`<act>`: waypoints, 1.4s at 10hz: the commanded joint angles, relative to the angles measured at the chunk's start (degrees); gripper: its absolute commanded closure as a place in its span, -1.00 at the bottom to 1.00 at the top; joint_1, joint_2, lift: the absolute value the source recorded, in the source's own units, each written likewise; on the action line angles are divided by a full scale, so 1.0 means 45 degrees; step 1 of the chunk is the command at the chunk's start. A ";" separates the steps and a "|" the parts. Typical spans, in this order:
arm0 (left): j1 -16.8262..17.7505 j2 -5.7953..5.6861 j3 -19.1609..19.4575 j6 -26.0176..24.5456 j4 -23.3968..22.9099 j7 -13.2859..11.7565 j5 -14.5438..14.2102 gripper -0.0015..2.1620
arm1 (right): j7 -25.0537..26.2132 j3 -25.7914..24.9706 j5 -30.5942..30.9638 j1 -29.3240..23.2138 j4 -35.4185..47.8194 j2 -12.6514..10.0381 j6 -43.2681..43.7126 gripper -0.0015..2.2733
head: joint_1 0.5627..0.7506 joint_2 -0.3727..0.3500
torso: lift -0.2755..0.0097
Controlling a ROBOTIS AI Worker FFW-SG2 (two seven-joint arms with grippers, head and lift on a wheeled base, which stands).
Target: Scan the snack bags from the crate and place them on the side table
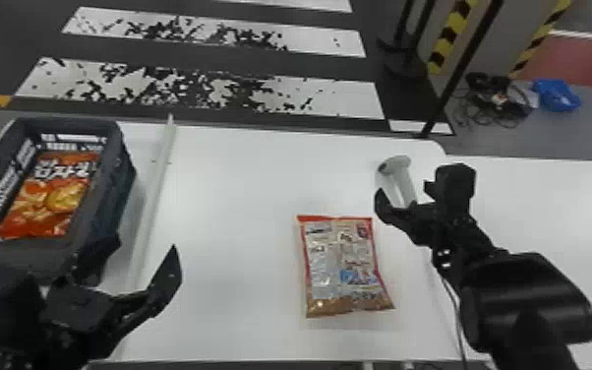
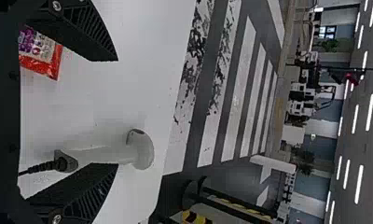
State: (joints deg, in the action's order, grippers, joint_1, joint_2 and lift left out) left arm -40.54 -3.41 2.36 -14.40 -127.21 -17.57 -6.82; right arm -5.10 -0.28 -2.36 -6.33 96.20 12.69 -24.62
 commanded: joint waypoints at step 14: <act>-0.1323 0.0133 0.0081 0.1373 -0.0559 -0.0020 0.0130 -0.92 | -0.0977 0.2132 0.1423 0.7286 -1.1808 0.0890 0.2628 -0.93 | 0.41 -0.54 | 0.58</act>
State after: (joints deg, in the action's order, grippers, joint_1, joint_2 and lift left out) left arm -46.49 -2.75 2.85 -8.29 -129.81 -17.67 -6.24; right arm -9.36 9.31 4.09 26.17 43.72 16.68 -12.64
